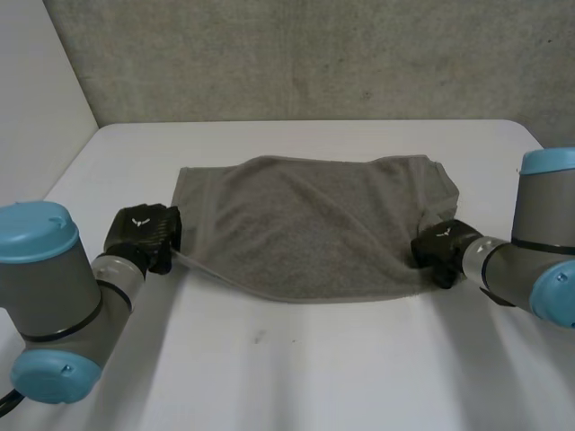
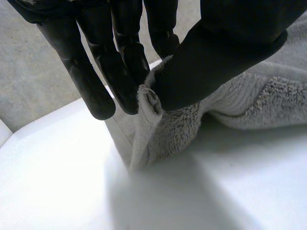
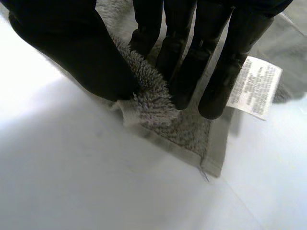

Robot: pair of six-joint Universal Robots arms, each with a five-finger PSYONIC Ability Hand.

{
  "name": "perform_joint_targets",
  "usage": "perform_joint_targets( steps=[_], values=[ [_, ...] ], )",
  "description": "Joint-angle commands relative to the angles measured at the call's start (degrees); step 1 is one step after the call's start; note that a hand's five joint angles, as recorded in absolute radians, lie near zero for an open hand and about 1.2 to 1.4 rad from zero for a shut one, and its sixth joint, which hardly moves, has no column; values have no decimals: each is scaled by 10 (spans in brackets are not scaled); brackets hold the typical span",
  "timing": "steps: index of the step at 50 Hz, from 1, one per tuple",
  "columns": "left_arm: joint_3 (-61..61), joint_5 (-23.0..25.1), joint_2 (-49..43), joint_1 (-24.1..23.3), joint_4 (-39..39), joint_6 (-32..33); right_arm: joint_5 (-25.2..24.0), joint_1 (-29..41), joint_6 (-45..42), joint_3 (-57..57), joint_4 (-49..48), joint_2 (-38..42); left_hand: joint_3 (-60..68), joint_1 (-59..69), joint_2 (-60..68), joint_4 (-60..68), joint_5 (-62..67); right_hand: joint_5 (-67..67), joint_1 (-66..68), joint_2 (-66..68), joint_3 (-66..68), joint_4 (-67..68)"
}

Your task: Fold the towel.

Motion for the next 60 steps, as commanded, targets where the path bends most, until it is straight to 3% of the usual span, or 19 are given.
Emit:
perform_joint_targets(
  steps=[1, 13, 17, 21, 31, 43, 48, 49, 51, 54, 55, 56, 57, 60],
  values=[
    [5, 0, 24, 4, 0, 6, -1, -40, 84, 58, -69, -67, 103, 112, 102, 102, 105, -186, -298, -202, -202, -204],
    [-2, 0, 33, 20, 0, 5, -45, -85, 108, 147, -101, -119, 103, 112, 102, 102, 105, -303, -415, -319, -319, -321],
    [-1, -1, 43, 38, 0, 6, -75, -123, 109, 163, -102, -121, 103, 112, 102, 102, 105, -447, -559, -464, -463, -465],
    [-2, 0, 52, 58, 0, 8, -102, -141, 103, 166, -97, -121, 103, 112, 102, 102, 105, -491, -604, -508, -507, -509],
    [-2, 1, 54, 79, 0, 9, -179, -151, 75, 165, -97, -124, 103, 112, 102, 102, 105, -352, -464, -368, -368, -370],
    [-6, 1, 50, 79, 0, 9, -174, -144, 64, 140, -100, -84, 103, 112, 102, 102, 105, -296, -408, -313, -312, -314],
    [-3, -1, 47, 79, 0, 10, -168, -150, 75, 133, -107, -89, 103, 112, 102, 102, 105, -151, -264, -168, -168, -169],
    [-2, -2, 47, 80, 0, 11, -163, -153, 76, 133, -107, -95, 103, 112, 102, 102, 105, 8, -104, -8, -8, -10],
    [-1, -2, 47, 85, 0, 10, -158, -155, 76, 134, -108, -102, 103, 112, 102, 102, 105, 71, -42, 54, 55, 53],
    [-2, -1, 47, 100, 0, 10, -162, -164, 75, 136, -106, -108, 103, 112, 102, 102, 105, -15, -128, -32, -31, -33],
    [-2, 0, 48, 102, 0, 10, -163, -164, 77, 137, -104, -108, 103, 112, 102, 102, 105, -170, -282, -187, -186, -188],
    [-2, 0, 48, 102, 0, 10, -163, -164, 77, 137, -104, -108, 103, 112, 102, 102, 105, -172, -284, -188, -188, -190],
    [-3, 0, 47, 102, 0, 10, -163, -161, 77, 142, -105, -108, 103, 112, 102, 102, 105, -298, -411, -315, -314, -316],
    [-7, 0, 46, 102, 0, 10, -164, -158, 77, 145, -103, -105, 103, 112, 102, 102, 105, -318, -430, -335, -334, -336]
  ],
)
